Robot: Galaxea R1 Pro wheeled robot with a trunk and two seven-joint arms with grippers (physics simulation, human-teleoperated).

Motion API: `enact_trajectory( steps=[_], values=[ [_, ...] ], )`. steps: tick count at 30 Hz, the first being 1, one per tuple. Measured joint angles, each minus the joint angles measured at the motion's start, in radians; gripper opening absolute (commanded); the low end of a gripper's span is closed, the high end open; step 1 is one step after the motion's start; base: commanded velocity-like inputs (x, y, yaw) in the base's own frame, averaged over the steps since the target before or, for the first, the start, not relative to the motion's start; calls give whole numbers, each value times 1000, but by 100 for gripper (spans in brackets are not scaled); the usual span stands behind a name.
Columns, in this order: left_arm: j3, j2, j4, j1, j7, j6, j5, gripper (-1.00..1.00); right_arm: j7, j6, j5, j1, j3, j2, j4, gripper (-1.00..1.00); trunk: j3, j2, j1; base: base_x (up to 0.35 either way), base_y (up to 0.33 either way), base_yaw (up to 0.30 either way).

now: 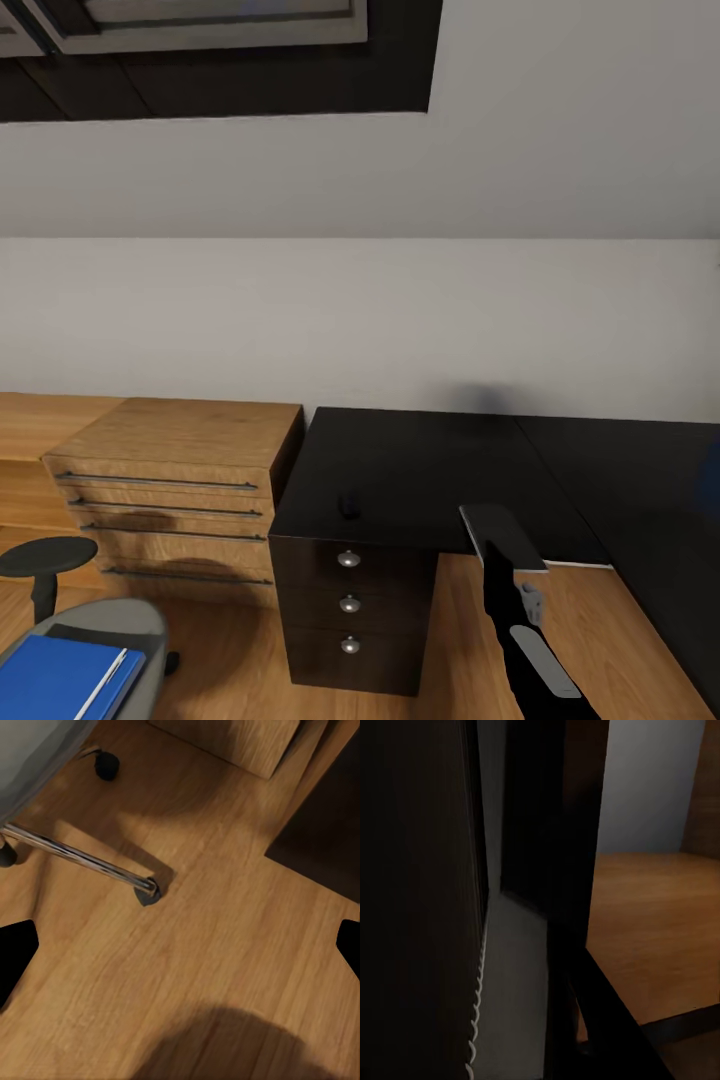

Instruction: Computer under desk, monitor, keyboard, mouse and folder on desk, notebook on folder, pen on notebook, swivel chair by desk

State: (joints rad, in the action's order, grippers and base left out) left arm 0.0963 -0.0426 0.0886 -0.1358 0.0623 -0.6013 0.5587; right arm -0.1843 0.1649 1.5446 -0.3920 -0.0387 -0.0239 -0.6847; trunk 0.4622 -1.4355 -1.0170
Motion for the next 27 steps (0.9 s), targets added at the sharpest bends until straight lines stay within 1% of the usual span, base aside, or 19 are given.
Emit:
enact_trajectory(
  steps=[5, 16, 18, 21, 27],
  values=[
    [0, 0, 0, 0, 0, 0, 0, 100, 1, 0, 0, 0, -1, 2, 0, -100, 0, 0, 0, 113, 0, 0],
    [-1, 0, 0, 0, -1, 0, 1, 100, 1, 0, -1, 0, -1, 6, 0, -100, 0, 0, 0, 12, 0, 0],
    [-2, 0, 0, 0, -1, -1, 1, 100, 2, -1, -1, 0, -1, 6, 0, -100, 6, -14, -8, 1, 0, 0],
    [-3, 0, 0, 0, -1, -7, 1, 100, 0, 1, -12, 0, -2, 6, -5, -100, 15, -35, -19, 0, 0, 0],
    [-3, 0, 0, 0, -2, -15, 2, 100, 0, 1, -12, 0, -1, 6, -5, -100, 16, -35, -19, 0, 0, 0]
  ],
)
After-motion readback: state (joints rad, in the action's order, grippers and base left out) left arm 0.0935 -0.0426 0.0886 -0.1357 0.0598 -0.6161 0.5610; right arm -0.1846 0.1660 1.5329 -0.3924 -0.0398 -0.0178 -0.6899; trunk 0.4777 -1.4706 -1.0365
